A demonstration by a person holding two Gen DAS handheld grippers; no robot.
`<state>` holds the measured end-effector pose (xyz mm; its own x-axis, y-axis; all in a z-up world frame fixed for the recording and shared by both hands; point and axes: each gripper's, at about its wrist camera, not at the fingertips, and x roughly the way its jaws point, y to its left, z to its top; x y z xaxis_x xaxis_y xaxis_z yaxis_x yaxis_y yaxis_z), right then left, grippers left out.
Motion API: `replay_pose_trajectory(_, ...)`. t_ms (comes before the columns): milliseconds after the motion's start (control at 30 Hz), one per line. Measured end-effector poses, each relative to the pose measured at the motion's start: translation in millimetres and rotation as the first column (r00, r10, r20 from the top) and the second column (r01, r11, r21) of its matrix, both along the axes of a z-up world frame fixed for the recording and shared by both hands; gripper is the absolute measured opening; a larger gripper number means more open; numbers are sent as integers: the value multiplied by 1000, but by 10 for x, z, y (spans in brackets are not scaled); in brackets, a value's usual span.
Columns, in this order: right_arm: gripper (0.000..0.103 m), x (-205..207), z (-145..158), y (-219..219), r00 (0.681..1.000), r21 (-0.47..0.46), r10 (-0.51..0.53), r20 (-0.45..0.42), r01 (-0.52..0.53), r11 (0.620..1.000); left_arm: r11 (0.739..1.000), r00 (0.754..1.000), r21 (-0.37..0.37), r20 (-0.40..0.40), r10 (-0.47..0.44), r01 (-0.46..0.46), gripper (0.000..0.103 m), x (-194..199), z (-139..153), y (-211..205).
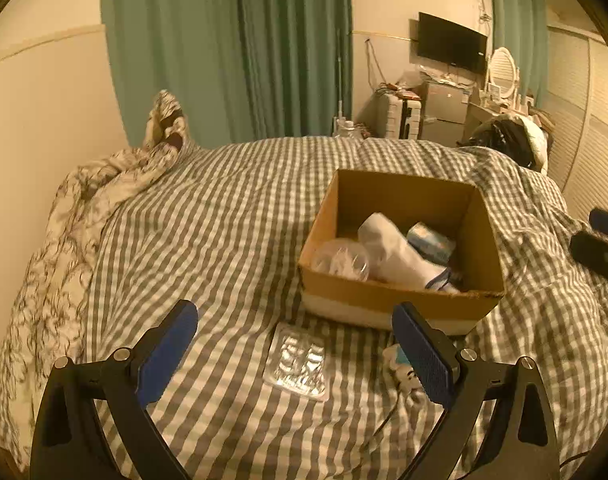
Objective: Organize objects
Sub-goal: 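Move both tools toward the foil tray and the star plush toy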
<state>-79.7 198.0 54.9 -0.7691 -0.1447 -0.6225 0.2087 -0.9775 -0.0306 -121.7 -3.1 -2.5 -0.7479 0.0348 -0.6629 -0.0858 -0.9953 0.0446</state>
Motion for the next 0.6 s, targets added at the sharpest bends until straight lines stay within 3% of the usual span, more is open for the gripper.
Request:
replay_pose_trajectory(300, 80, -60, -660, -267, 991, 35, 19, 129, -23, 999, 998, 997, -49, 68, 45, -41, 100, 29, -438, -138)
replay_pose_trajectory(600, 80, -286, -1395, -393, 957, 58, 14, 291, -33, 998, 995, 986, -94, 158, 57, -42, 101, -81, -811, -139)
